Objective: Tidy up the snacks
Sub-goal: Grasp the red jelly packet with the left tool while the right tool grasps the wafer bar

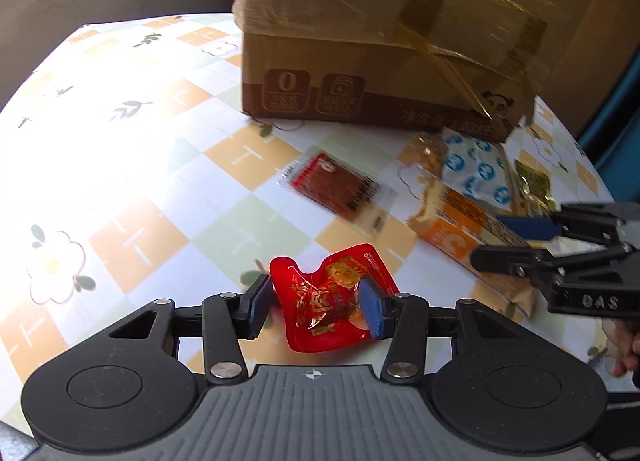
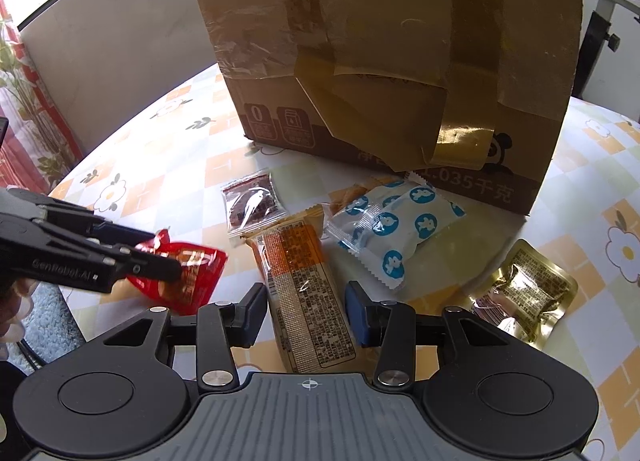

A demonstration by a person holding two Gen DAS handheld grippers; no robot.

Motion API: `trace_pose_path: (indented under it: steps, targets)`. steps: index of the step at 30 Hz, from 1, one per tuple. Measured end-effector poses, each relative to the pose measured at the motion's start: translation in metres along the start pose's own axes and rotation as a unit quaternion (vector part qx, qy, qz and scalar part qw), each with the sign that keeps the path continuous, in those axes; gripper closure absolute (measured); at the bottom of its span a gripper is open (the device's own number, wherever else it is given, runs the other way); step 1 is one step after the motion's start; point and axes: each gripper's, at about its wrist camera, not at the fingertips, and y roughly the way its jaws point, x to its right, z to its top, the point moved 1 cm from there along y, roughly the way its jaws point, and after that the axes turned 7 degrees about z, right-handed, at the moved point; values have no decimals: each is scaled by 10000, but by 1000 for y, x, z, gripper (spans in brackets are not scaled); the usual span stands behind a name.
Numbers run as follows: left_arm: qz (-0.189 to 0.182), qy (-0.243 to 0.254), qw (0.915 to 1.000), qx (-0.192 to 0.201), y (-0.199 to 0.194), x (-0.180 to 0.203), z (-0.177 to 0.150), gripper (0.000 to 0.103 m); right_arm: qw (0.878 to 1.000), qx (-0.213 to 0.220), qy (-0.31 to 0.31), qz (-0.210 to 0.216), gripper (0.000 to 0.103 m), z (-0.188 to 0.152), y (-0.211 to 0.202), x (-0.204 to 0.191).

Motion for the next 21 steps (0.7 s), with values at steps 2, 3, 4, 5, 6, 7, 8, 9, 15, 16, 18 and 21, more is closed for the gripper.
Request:
trace_pose_path:
  steps: [2,3,4,5,6,7,8,9,15,16,18,21]
  targets:
    - [77,-117,9999,76,5,-8,7,53,10000,17,31,2,63,0,0,0]
    - [125,-177,9997,127,7,-12,11,53,10000,24,48,4,63,-1,0,0]
    - [196,-242,9994,181,10,-15,14,53,10000,27,61,6,63,-1,0,0]
    - [240,-306,9990,220,12,-19,18,52,10000,31,70,5,63,-2,0,0]
    - [248,-414,9986,236,14,-23,21,52,10000,38,75,2,63,-2,0,0]
    - [217,-499,9982,237,15,-26,23,52,10000,46,81,1,63,-3,0,0]
    - [211,-528,9981,222,15,-27,25,51,9999,54,92,1,63,-3,0,-1]
    - [237,-485,9983,229,15,-25,24,50,9999,65,105,5,63,-3,0,-1]
    - [500,-161,9977,425,13,-10,16,44,9998,72,189,25,63,-4,4,1]
    - [514,-175,9975,462,12,-9,15,46,9998,68,184,25,63,-4,4,0]
    - [384,-359,9969,592,8,-11,12,57,9998,69,154,38,64,-3,4,-1]
    - [322,-345,9948,900,-7,-12,12,87,9995,145,191,214,66,-1,-1,-1]
